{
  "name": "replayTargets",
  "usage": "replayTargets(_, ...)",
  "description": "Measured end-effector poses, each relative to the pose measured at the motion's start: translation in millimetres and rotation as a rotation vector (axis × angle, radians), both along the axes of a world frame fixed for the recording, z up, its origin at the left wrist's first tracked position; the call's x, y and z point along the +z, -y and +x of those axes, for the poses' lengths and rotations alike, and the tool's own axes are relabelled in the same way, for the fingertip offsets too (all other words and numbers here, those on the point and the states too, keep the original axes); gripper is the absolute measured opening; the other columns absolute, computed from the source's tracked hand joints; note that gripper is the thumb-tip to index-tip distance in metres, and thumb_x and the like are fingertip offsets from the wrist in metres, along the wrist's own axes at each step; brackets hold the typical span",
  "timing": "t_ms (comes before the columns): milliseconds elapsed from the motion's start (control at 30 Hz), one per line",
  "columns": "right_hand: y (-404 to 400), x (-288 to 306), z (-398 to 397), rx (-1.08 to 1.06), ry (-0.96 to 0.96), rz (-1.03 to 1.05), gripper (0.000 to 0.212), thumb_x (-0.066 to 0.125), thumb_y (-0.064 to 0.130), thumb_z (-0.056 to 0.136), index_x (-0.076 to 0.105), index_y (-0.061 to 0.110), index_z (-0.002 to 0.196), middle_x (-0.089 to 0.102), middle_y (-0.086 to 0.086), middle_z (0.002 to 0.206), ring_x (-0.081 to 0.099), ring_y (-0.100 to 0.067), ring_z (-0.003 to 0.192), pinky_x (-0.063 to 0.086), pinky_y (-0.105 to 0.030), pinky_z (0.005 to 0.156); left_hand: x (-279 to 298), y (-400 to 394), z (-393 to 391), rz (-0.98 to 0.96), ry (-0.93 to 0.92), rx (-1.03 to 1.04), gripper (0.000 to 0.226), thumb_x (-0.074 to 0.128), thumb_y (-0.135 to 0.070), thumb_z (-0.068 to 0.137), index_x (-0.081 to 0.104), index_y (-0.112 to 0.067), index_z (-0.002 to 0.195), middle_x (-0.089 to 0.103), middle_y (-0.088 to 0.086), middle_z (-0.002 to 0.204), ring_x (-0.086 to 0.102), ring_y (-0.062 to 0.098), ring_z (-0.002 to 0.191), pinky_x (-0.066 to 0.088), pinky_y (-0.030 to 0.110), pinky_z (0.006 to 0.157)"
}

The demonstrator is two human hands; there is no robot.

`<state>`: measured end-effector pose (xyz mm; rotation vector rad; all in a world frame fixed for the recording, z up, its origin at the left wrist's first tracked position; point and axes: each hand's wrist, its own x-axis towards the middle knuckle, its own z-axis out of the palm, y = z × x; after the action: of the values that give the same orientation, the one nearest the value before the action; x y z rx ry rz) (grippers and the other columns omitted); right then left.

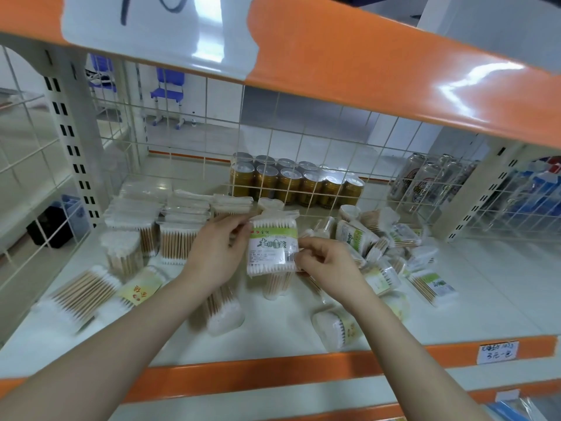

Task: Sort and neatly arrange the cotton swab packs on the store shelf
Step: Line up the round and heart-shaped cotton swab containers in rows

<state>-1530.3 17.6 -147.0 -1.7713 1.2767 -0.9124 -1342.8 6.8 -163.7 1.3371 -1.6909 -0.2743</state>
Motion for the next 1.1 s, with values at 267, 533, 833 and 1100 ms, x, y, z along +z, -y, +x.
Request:
replayTargets(267, 4.6, -4.7, 0.7, -0.017, -0.044, -0.04, 0.015, 0.058, 0.003, 0.086, 0.068, 0.009, 0.096, 0.052, -0.008, 0.068, 0.045, -0.01, 0.062, 0.04, -0.016, 0.061, -2.5, 0.4, 1.4, -0.01, -0.031, 0.004, 0.024, 0.05, -0.012, 0.093, 0.065, -0.007, 0.112, 0.06, 0.001, 0.097, 0.051, 0.011, 0.084, 0.033, 0.001, 0.067)
replayTargets(533, 8.8, 4.5, 10.2, -0.043, 0.122, -0.018, 0.046, 0.063, 0.004, 0.084, 0.05, 0.014, 0.127, 0.062, -0.014, 0.091, 0.055, -0.01, 0.067, 0.051, -0.02, 0.059, -1.0, -6.3, 2.4, -0.03, -0.055, -0.018, 0.026, 0.052, -0.013, 0.092, 0.064, -0.012, 0.116, 0.06, -0.003, 0.098, 0.052, 0.006, 0.082, 0.035, 0.003, 0.071)
replayTargets(833, 9.2, 11.3, 19.5, 0.004, 0.097, -0.077, 0.032, 0.066, 0.0, 0.08, 0.053, 0.025, 0.096, 0.058, -0.011, 0.087, 0.053, -0.015, 0.073, 0.052, -0.025, 0.065, -1.3, -14.6, 5.0, 0.011, -0.128, 0.017, 0.03, 0.058, -0.009, 0.088, 0.061, -0.013, 0.118, 0.059, -0.007, 0.094, 0.054, 0.005, 0.082, 0.036, 0.0, 0.07)
replayTargets(1100, 17.4, 19.0, 25.9, -0.046, -0.066, -0.226, 0.032, 0.068, 0.01, 0.079, 0.043, 0.03, 0.08, 0.056, 0.005, 0.087, 0.06, -0.018, 0.081, 0.055, -0.036, 0.069, -13.0, -19.3, 24.6, 0.067, -0.076, 0.205, 0.036, 0.055, -0.005, 0.086, 0.057, -0.009, 0.122, 0.063, 0.001, 0.102, 0.057, 0.02, 0.099, 0.035, 0.021, 0.079)
